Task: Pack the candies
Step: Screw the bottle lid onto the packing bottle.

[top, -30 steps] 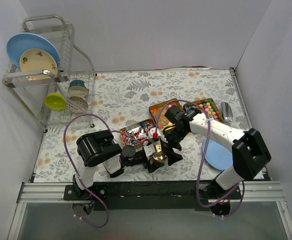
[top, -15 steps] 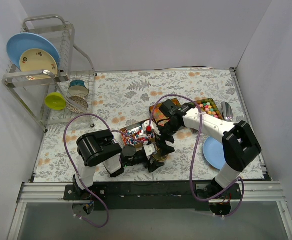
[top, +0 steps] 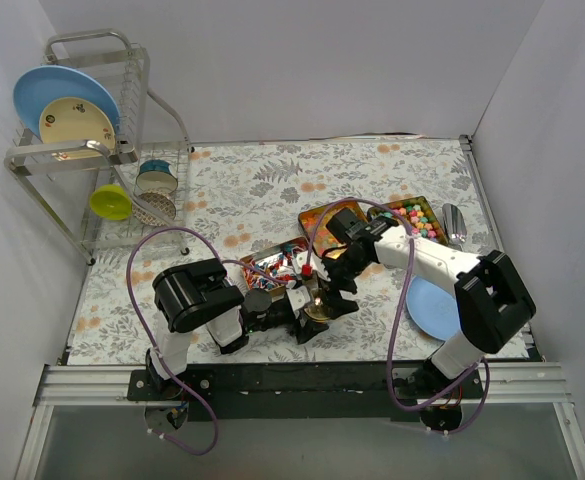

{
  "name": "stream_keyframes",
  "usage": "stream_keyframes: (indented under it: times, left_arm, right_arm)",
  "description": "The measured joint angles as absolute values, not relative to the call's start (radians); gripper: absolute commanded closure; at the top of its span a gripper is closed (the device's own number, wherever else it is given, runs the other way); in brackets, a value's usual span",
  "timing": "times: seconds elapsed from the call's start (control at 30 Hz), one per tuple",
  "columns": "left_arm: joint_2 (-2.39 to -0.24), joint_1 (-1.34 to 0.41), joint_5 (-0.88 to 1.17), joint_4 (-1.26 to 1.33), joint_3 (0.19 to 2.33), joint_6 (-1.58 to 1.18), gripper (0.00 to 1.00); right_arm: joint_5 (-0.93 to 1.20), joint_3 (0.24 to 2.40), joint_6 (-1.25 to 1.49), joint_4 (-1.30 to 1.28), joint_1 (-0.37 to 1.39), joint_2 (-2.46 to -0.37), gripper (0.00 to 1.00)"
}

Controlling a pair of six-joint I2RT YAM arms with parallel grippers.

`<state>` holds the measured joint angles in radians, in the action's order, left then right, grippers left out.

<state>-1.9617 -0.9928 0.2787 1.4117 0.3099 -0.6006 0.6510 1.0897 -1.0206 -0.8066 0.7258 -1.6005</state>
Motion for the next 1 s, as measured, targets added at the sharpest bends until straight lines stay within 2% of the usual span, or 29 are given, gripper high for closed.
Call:
stream_keyframes:
  times: [0.33,0.6,0.77,1.0]
  left_arm:
    - [-1.964,-0.989,0.29,1.412,0.313,-0.603,1.0]
    - [-1.976,-0.974,0.287,1.411,0.332,-0.607,1.0]
    - [-1.976,-0.97,0.302,1.411,0.332,-0.609,1.0]
    - [-1.976,-0.97,0.308,1.411,0.332,-0.608,1.0]
  right_arm:
    - [0.567,0.969,-1.02,-0.84,0.713,-1.447,0.08]
    - [0.617,0.979,-0.921,-0.949,0.672,-1.36,0.07]
    - [0.618,1.085,-0.873,-0.879,0.628,-1.427,0.06]
    - [0.675,1.222,-0.96,-0.858,0.649,-1.642,0.05]
